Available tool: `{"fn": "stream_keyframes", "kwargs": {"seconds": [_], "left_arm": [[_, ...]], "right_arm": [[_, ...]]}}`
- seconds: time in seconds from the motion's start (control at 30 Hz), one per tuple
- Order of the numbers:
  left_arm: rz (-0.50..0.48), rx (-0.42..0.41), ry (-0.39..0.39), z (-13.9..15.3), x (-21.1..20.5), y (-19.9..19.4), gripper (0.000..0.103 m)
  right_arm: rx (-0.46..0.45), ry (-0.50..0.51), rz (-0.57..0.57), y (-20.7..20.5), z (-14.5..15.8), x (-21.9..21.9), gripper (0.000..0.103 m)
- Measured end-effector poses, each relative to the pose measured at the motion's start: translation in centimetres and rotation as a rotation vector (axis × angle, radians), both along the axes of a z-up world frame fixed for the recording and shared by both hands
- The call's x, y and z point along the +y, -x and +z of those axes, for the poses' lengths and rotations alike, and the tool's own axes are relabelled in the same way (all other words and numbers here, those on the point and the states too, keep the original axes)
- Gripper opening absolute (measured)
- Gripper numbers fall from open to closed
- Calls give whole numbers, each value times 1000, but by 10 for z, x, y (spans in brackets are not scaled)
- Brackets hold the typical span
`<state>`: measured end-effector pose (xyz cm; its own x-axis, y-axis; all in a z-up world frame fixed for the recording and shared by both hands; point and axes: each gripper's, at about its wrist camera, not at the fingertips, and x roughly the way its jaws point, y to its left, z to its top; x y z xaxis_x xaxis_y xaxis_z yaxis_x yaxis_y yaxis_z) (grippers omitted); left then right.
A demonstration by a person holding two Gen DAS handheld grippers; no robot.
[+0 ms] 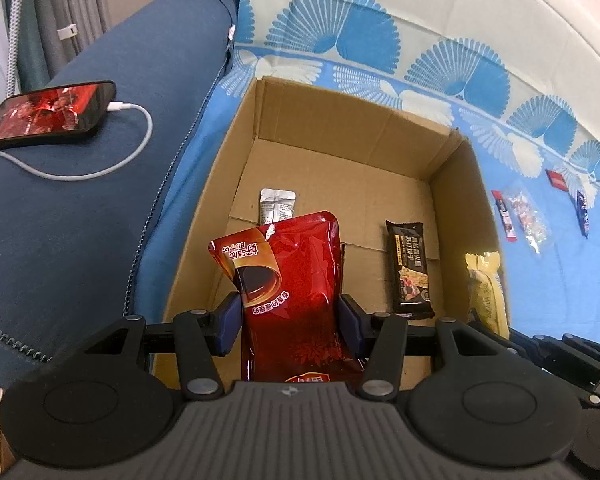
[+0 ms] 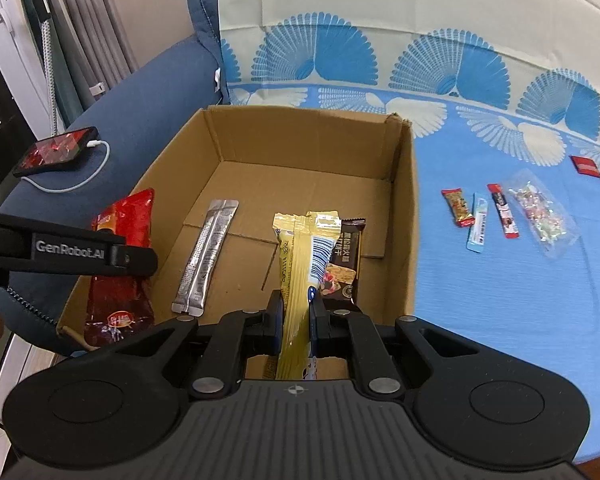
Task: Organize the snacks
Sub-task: 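Carry the red pouch with the left tool while the right tool carries the yellow bar into the box, then open both tools to drop the pouch and yellow bar into the box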
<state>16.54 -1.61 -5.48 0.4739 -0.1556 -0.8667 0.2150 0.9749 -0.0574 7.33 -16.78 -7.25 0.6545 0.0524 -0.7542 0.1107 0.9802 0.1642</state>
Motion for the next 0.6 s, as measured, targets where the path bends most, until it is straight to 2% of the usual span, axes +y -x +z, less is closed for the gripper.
{"fn": "stream_keyframes", "kwargs": {"seconds": [0.6], "left_arm": [[-15, 49, -45, -34, -15, -27, 57]], "right_arm": [[50, 1, 1, -32, -25, -2, 14]]}}
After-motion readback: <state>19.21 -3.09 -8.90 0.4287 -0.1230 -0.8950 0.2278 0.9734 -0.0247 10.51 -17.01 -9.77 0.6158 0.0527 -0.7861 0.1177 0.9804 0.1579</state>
